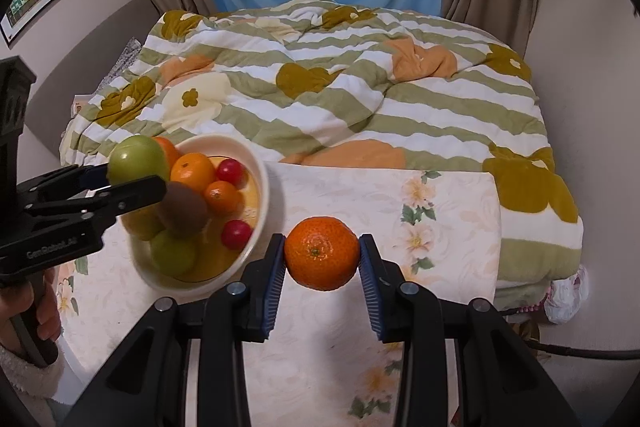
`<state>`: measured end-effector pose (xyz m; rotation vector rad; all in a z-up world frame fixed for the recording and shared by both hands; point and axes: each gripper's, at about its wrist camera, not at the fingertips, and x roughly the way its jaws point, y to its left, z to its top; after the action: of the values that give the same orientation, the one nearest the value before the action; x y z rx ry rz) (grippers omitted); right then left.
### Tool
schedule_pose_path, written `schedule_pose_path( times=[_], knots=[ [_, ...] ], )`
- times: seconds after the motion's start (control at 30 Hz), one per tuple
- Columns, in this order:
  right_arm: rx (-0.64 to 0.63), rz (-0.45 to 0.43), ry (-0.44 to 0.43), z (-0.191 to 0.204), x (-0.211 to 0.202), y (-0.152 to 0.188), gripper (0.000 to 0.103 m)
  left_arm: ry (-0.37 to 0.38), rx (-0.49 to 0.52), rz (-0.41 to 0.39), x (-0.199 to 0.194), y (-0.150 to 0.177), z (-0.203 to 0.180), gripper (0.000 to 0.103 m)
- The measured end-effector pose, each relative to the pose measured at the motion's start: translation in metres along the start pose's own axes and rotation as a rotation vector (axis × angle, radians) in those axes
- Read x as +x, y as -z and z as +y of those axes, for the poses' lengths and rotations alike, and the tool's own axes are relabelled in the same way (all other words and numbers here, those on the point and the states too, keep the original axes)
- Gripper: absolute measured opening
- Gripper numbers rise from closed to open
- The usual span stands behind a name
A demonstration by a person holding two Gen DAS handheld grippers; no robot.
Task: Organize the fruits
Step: 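Carry the green apple and mandarin over the white bowl, then open the left tool to drop the green apple into the bowl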
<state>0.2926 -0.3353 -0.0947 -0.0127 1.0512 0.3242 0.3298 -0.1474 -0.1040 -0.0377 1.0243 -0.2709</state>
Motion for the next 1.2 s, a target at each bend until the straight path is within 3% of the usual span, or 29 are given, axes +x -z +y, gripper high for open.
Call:
schedule_pose_path(
  times=[0.3,0.63,0.7,0.77,0.8,1.2],
  knots=[
    [0.017,0.018,-0.011,-0.023,0.023,-0.01,0.033,-0.012,0.045,0.07,0.052,-0.015,-0.013,0.064],
    [0.026,0.02,-0.011,-0.03,0.032,-0.019,0.033,-0.038,0.061,0.107,0.069,-0.021,-0.014,0.065],
    [0.028,0.02,-0.007,-0.031,0.032,-0.02,0.033,-0.032,0.059,0.095,0.068,-0.022,-0.014,0.07],
    [0.027,0.018,-0.005,-0.031,0.031,-0.021,0.033,-0.019,0.051,0.063,0.062,-0.025,-0.013,0.098],
    [0.026,0.017,-0.002,-0.031,0.031,-0.022,0.033,-0.016,0.047,0.046,0.058,-0.027,-0.012,0.102],
    [-0.023,-0.005,-0.018,-0.002,0.026,-0.032,0.033,-0.03,-0.04,-0.045,0.003,-0.024,0.03,0.103]
  ],
)
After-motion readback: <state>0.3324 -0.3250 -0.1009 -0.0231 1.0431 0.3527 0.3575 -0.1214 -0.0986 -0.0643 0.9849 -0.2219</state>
